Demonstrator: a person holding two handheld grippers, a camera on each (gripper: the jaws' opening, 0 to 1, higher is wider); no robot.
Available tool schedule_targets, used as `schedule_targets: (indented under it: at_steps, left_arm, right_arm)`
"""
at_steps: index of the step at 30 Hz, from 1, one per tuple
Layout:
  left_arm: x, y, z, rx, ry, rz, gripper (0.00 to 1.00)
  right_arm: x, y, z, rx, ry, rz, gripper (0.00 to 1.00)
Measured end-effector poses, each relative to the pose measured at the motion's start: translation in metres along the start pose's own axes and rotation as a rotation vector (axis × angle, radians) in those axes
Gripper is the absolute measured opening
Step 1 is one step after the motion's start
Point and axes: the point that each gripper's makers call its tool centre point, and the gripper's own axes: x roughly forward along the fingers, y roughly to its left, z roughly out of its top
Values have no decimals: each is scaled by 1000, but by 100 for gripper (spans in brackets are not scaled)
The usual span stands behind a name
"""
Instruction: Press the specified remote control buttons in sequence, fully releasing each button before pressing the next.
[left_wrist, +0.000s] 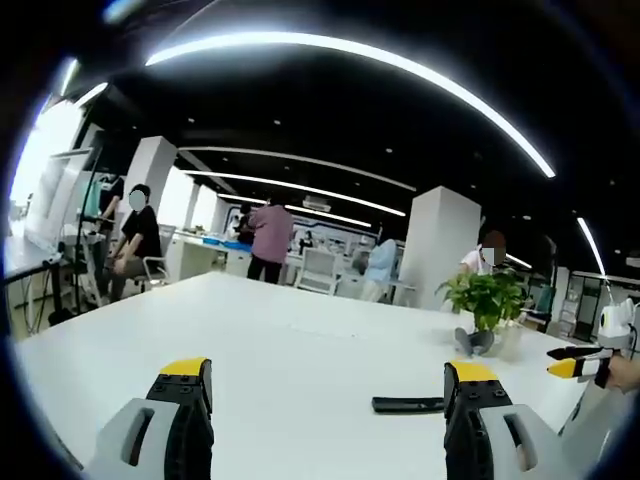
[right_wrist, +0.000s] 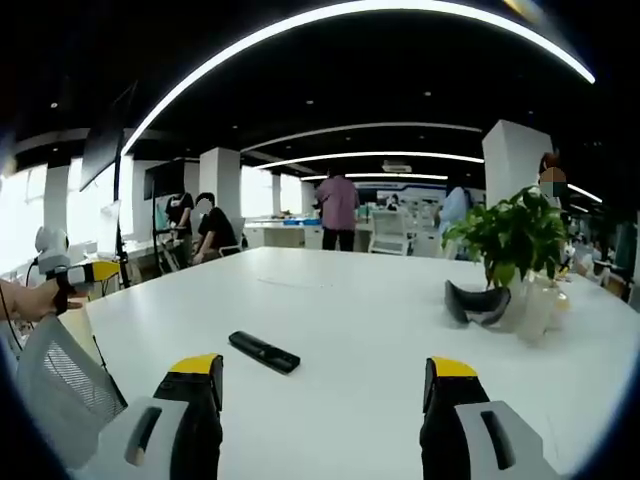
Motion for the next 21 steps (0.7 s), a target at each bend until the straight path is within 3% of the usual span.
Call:
schedule_targets:
  at_steps: [21]
  left_arm:
    - [3, 1, -7, 22, 21, -12, 100]
  right_arm:
    - [-2, -3, 2, -7, -7, -12, 78]
